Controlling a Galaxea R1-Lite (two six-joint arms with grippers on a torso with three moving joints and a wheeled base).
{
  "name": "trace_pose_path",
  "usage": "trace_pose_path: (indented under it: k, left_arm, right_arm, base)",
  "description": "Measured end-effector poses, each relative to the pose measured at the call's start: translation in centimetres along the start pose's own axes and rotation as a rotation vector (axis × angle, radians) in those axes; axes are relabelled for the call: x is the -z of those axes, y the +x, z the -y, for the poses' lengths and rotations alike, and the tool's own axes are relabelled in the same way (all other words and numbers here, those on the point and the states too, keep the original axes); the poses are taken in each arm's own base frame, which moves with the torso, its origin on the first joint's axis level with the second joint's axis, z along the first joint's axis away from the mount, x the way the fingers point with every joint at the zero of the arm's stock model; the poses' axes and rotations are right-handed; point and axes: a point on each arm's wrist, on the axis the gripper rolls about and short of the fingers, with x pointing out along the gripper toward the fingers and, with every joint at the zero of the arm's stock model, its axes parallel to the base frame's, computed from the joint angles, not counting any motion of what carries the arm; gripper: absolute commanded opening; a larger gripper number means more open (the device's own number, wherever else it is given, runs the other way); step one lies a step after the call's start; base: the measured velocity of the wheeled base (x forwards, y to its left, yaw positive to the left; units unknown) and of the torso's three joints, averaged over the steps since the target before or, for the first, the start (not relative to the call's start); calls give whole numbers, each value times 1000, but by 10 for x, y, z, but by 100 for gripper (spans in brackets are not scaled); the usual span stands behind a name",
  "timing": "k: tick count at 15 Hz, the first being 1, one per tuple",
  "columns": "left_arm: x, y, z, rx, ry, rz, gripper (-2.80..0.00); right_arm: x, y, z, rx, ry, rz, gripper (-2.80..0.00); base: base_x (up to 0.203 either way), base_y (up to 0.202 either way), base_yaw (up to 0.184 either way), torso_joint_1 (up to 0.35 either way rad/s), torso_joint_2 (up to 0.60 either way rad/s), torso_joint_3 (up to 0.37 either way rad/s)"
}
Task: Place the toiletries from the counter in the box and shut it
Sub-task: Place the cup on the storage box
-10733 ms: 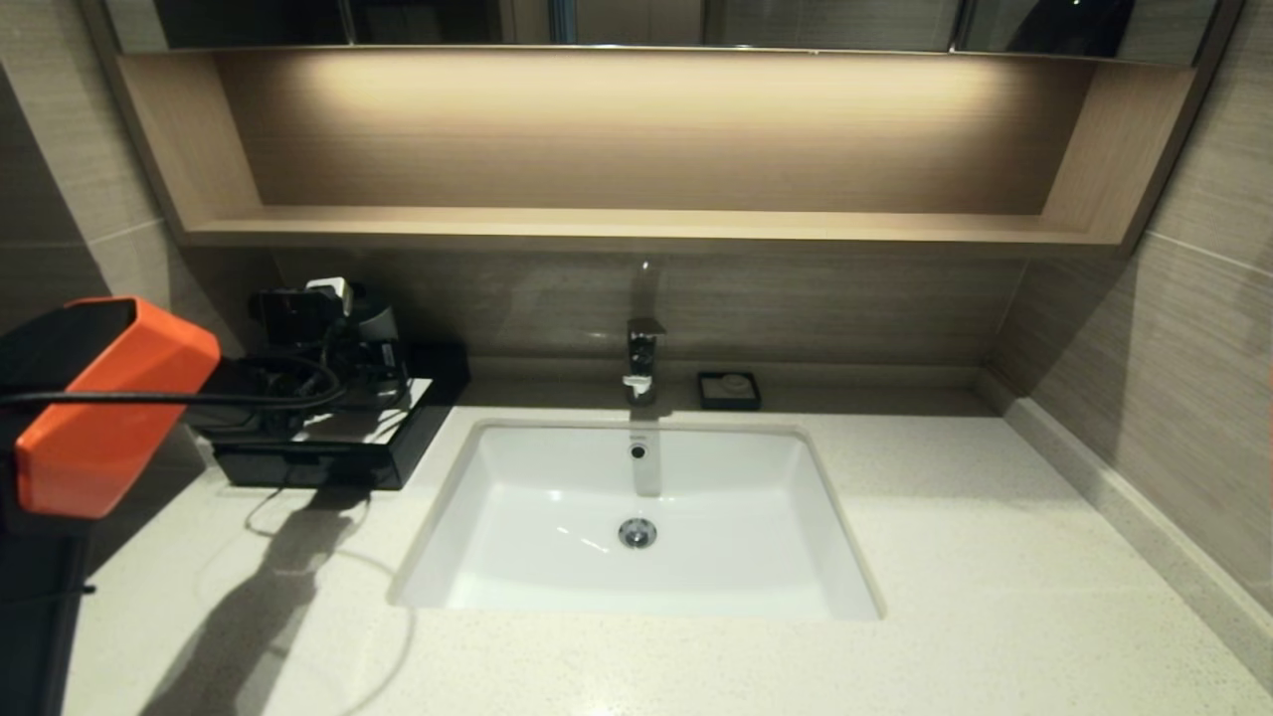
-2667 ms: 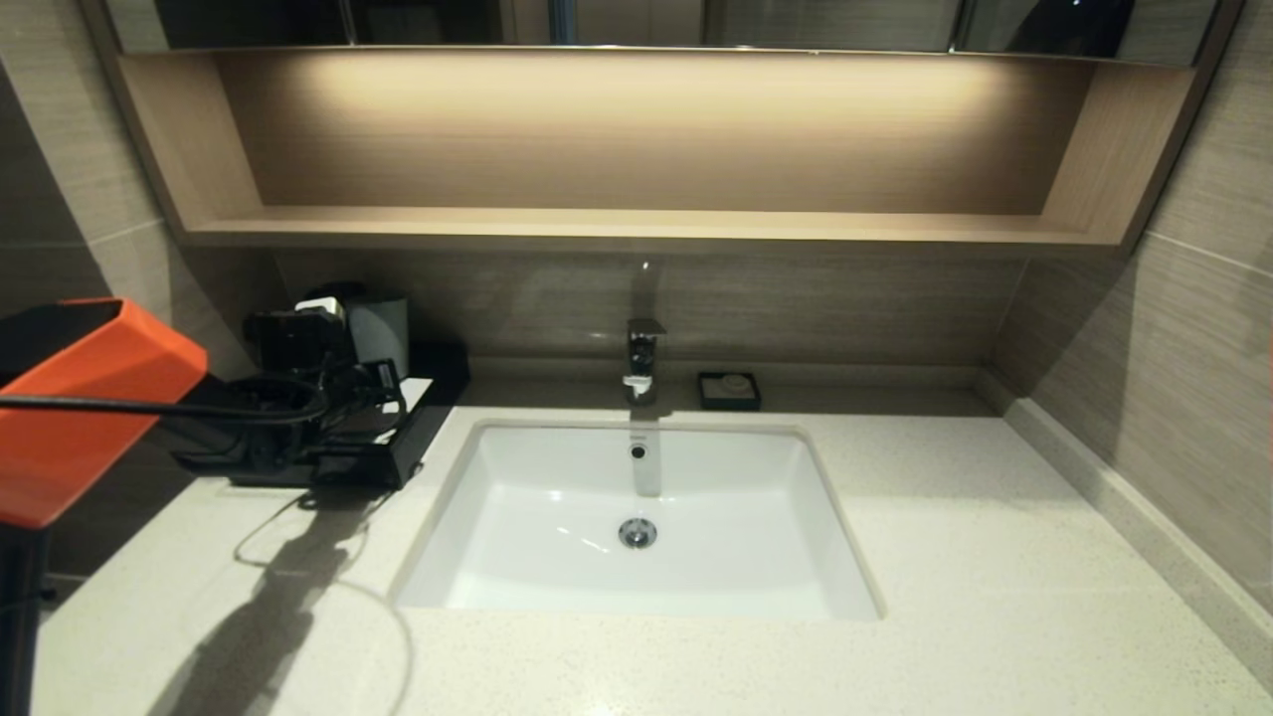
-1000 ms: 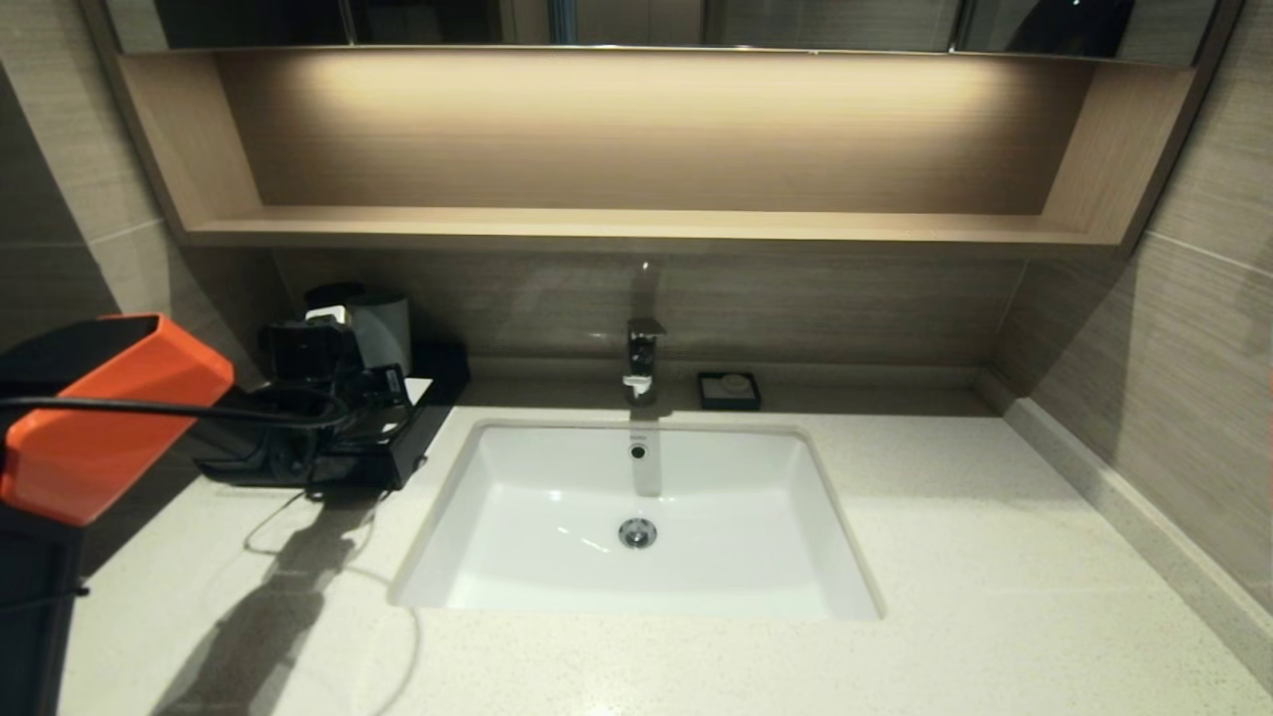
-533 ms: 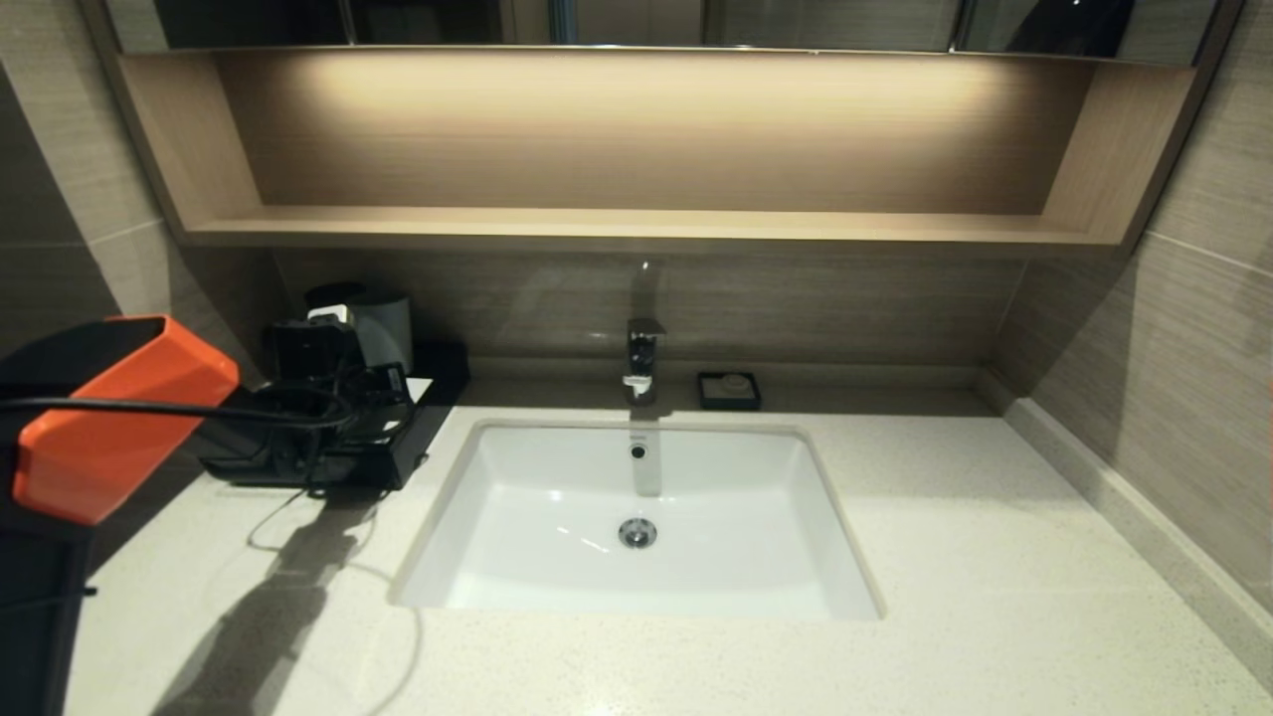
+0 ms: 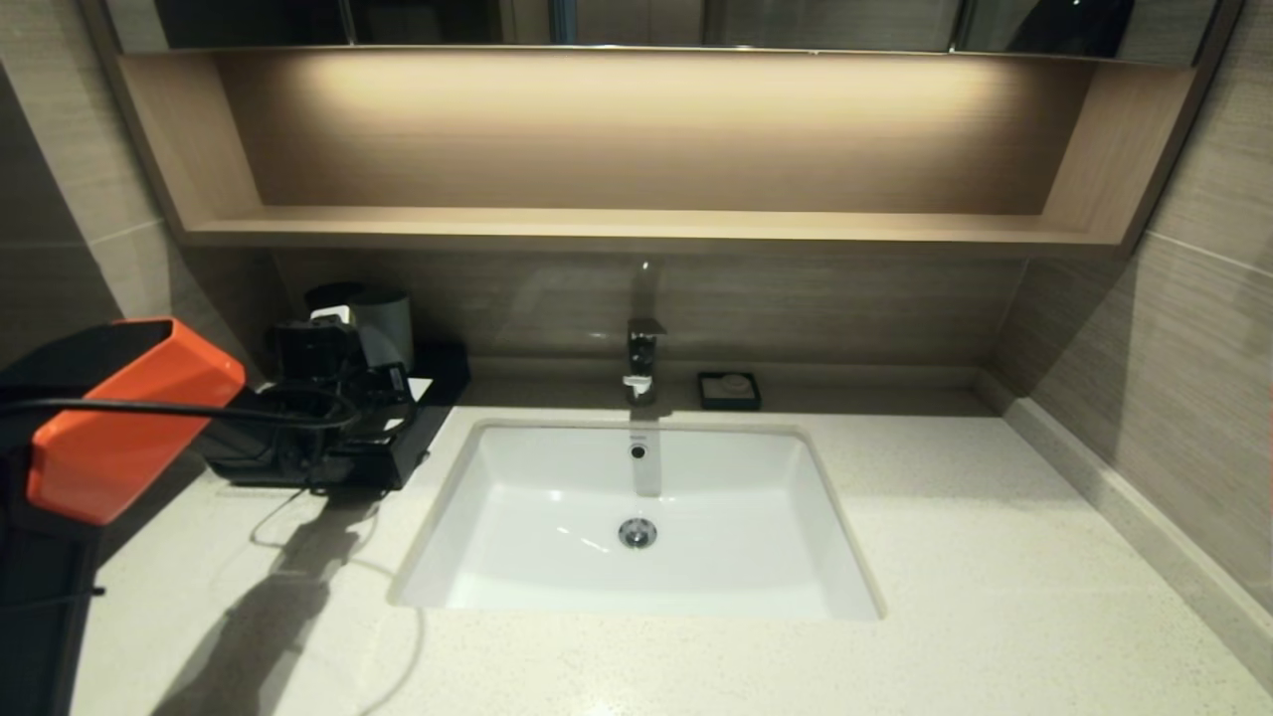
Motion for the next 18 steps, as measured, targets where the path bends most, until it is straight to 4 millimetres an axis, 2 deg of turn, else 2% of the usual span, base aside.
trace_pose_path:
  k: [18]
  left_arm:
    - [1,9,1,2,-9,14,-280]
  right_arm:
    - [0,0,0,0,-1,0,-280]
  base:
    - [0,0,0,0,0,0]
